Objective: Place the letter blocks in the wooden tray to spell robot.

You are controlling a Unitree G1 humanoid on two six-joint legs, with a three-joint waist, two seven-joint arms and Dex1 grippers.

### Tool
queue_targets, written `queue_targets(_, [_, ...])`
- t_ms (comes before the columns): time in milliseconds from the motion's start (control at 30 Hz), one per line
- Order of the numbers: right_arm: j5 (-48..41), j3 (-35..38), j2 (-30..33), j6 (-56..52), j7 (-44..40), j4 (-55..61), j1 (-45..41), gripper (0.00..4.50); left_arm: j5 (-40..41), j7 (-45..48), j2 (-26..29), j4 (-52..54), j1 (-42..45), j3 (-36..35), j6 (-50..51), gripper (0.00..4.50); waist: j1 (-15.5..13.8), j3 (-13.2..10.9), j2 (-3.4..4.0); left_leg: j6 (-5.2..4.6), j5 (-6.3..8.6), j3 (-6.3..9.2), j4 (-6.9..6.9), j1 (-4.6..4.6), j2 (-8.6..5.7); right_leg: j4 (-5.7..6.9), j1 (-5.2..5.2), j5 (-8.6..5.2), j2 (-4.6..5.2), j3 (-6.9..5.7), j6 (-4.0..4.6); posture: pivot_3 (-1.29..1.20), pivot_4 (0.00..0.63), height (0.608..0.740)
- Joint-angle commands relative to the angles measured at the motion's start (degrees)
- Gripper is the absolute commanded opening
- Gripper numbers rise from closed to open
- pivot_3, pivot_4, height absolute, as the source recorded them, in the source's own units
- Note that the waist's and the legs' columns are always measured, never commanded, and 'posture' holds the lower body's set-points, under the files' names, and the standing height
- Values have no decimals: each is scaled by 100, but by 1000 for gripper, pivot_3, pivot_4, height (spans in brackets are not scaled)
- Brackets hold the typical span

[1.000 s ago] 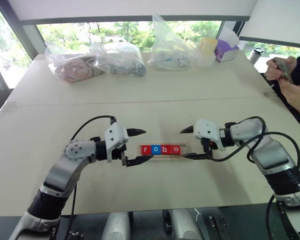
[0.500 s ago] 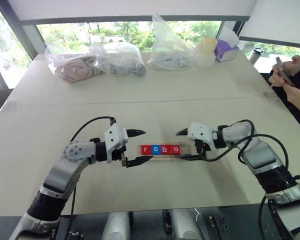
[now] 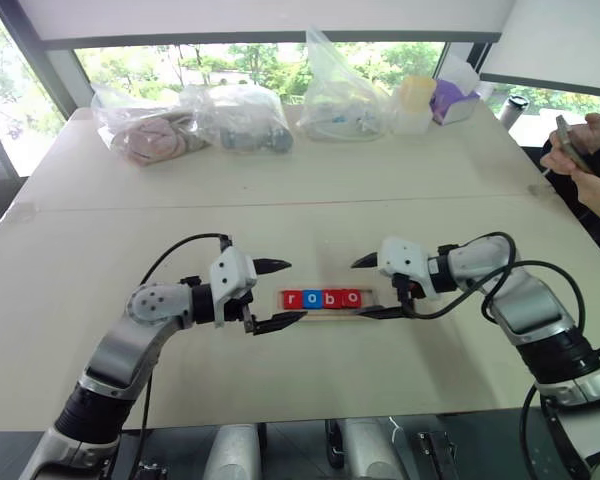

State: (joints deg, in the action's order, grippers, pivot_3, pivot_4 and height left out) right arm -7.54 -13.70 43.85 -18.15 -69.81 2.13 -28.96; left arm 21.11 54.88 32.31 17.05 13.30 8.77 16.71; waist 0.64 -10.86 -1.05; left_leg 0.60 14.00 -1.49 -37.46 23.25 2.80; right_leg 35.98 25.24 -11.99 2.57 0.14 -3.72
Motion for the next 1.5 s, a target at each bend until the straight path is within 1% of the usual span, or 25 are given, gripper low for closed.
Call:
queue_targets(33, [118, 236, 125, 309, 141, -165, -107, 4474, 21, 25, -21, 141, 73, -2, -60, 4500, 0, 0, 0, 0, 0, 0, 0, 0, 0, 0, 0, 0, 0, 0, 0, 0, 150, 740])
queue_targets(200, [347, 167, 103, 726, 252, -599, -126, 4474, 19, 56, -32, 100, 120, 10, -69, 4500, 1, 0, 0, 0, 0, 0, 0, 0, 0, 0, 0, 0, 0, 0, 0, 0, 150, 740])
queue_targets(433, [504, 53, -144, 957, 341, -900, -194, 4474, 16, 53, -29, 102, 129, -3, -53, 4500, 7, 0, 0, 0, 0, 0, 1, 0, 0, 0, 1, 0, -1, 0, 0, 0, 150, 740])
queue_targets(800, [577, -65, -475, 1043, 299, -977, -334, 4474, 35, -19, 11, 237, 8, -50, 4, 4500, 5, 0, 0, 0, 0, 0, 0, 0, 0, 1, 1, 0, -1, 0, 0, 0, 150, 740])
queue_targets(967, [586, -23, -400, 1077, 271, -927, -306, 4474, 33, -36, 17, 275, -29, -50, 6, 4500, 4, 0, 0, 0, 0, 0, 0, 1, 0, 1, 1, 0, -1, 1, 0, 0, 150, 740])
queue_targets(1133, [551, 243, -73, 1010, 319, -856, -257, 4474, 29, -31, 15, 265, -22, -45, -5, 4500, -5, 0, 0, 0, 0, 0, 0, 1, 0, 1, 0, 0, 0, 0, 0, 0, 150, 740])
queue_targets(1233, [530, 526, 54, 670, 636, -795, -238, 4474, 23, -18, 6, 230, 0, -33, -23, 4500, -1, 0, 0, 0, 0, -1, 0, 1, -1, 0, 0, 0, 1, 0, 0, 0, 150, 740])
queue_targets(1367, [566, 865, -112, -109, 1374, -667, -259, 4474, 10, -12, -19, 184, 31, -15, -47, 4500, 13, 0, 0, 0, 0, -1, 1, 0, 0, 1, 2, 0, 0, 1, 1, 0, 150, 740])
queue_targets(1400, [566, 962, -200, -371, 1624, -577, -244, 4474, 6, -12, -31, 171, 41, -8, -54, 4500, 14, 0, 0, 0, 0, -1, 1, 0, 0, 2, 2, 0, 0, 1, 1, 0, 150, 740])
queue_targets(1500, [564, 1348, -673, -1644, 2623, -160, -220, 4474, -7, -5, -61, 141, 62, 12, -75, 4500, 12, 0, 0, 0, 0, -1, 1, 0, 1, 4, 4, 0, -1, 2, 1, 0, 150, 740])
